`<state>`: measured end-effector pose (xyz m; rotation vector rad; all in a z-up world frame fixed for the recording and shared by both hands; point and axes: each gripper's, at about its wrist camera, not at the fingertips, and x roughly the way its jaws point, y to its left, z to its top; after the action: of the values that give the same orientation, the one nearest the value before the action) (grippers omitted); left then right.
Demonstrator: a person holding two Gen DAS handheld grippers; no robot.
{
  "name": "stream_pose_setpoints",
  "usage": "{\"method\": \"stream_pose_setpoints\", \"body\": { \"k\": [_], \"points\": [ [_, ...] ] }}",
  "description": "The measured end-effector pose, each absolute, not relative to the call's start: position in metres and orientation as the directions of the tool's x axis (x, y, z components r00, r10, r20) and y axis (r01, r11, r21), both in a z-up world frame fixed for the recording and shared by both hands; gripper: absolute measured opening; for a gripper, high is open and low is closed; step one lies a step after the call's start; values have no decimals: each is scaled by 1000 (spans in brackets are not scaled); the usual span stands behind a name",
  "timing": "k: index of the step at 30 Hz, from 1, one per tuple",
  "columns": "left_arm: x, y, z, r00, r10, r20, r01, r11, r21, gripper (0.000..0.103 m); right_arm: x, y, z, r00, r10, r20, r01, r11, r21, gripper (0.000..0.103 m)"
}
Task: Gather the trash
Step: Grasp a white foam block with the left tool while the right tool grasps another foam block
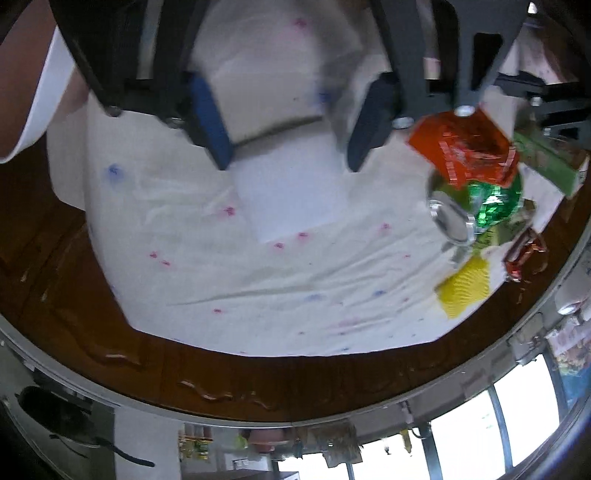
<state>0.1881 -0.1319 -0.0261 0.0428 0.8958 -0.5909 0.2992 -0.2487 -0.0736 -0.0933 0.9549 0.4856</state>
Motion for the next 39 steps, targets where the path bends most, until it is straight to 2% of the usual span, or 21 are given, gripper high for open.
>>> {"method": "stream_pose_setpoints", "body": {
  "k": [9, 21, 30, 39],
  "points": [
    [179, -118, -4, 527, -484, -698, 471, 850, -234, 32, 274, -286, -47, 553, 412, -725, -355, 903, 242, 57],
    [177, -106, 16, 595, -481, -644, 411, 871, -270, 32, 187, -342, -6, 730, 338, -594, -161, 930, 332, 57],
    [178, -116, 24, 608, -481, -632, 397, 873, -283, 32, 144, -349, 11, 777, 296, -555, -112, 933, 342, 57],
    [178, -130, 29, 603, -492, -628, 413, 866, -281, 32, 127, -358, 11, 786, 270, -556, -76, 935, 347, 57]
  ]
}}
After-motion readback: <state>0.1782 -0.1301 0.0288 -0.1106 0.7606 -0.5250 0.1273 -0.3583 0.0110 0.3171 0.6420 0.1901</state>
